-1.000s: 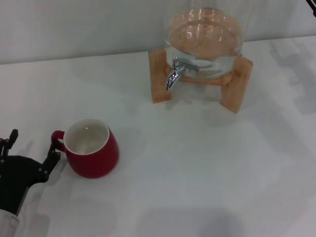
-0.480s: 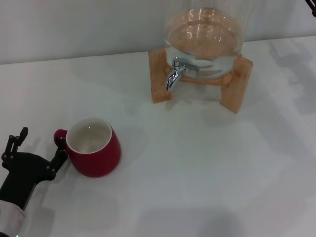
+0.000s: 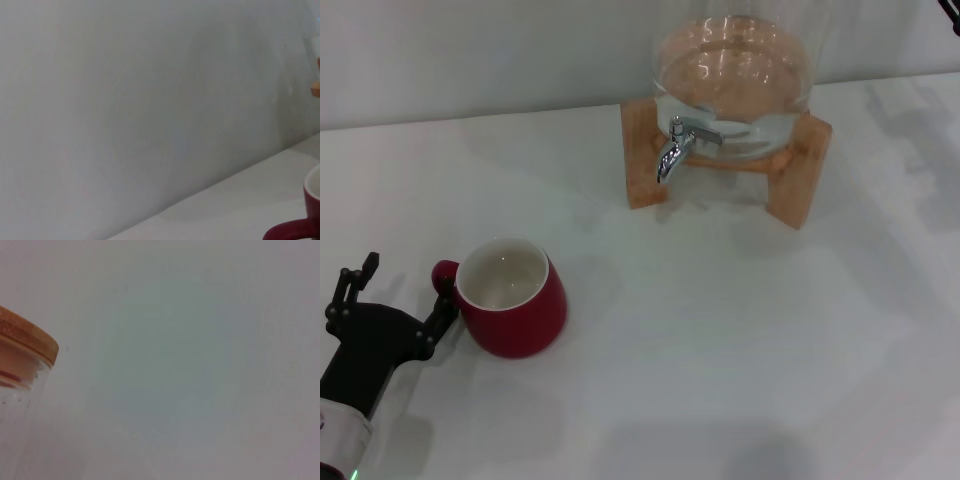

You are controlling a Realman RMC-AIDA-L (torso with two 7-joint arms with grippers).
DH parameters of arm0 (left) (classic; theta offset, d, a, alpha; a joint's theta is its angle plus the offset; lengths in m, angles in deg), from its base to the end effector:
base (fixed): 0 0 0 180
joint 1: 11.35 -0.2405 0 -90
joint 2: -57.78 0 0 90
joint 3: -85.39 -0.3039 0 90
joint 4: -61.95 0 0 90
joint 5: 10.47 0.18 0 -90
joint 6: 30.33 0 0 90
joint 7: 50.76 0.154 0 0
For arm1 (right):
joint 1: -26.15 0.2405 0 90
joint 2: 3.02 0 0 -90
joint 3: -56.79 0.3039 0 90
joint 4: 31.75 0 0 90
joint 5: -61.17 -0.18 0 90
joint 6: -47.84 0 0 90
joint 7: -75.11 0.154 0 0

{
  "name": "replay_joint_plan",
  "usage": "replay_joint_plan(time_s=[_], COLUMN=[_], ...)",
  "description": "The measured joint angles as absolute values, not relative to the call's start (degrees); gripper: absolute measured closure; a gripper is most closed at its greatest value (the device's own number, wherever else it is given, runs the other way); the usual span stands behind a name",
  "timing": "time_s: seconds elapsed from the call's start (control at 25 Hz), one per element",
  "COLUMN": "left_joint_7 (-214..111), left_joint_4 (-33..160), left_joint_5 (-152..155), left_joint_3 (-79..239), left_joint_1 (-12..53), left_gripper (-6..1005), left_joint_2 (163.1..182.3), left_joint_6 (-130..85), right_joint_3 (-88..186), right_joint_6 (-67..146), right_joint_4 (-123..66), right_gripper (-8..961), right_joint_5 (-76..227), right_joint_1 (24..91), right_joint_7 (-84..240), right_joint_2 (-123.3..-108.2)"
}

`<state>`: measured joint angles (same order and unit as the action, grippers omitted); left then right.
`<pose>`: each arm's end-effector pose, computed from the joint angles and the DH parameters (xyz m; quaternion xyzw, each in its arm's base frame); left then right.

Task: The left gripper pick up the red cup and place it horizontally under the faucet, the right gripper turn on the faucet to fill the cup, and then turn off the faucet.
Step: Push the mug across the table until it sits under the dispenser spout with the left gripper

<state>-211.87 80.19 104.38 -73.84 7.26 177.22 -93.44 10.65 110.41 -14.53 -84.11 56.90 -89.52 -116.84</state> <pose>-0.3420 0.2879 -0.0863 -0.8000 -0.1196 -0.1614 0.5653 0.3309 0.4120 0.0982 -0.6612 0.1036 0.2862 0.6857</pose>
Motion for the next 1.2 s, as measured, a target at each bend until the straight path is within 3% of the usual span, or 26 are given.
replay_joint_plan(time_s=[1.2], left_joint_7=[-211.75], left_joint_4=[80.13], left_joint_5=[104.2], left_joint_3=[-73.32], left_joint_1=[7.69], left_gripper=[123], left_joint_2=[177.23], left_joint_6=[-93.04], right_joint_3=[10.29], right_joint_6=[110.68], right_joint_4=[-14.91], right_gripper=[291], right_joint_5=[-84.11], right_joint_1=[56.0], right_joint_7=[-89.51], right_joint_2=[-117.26])
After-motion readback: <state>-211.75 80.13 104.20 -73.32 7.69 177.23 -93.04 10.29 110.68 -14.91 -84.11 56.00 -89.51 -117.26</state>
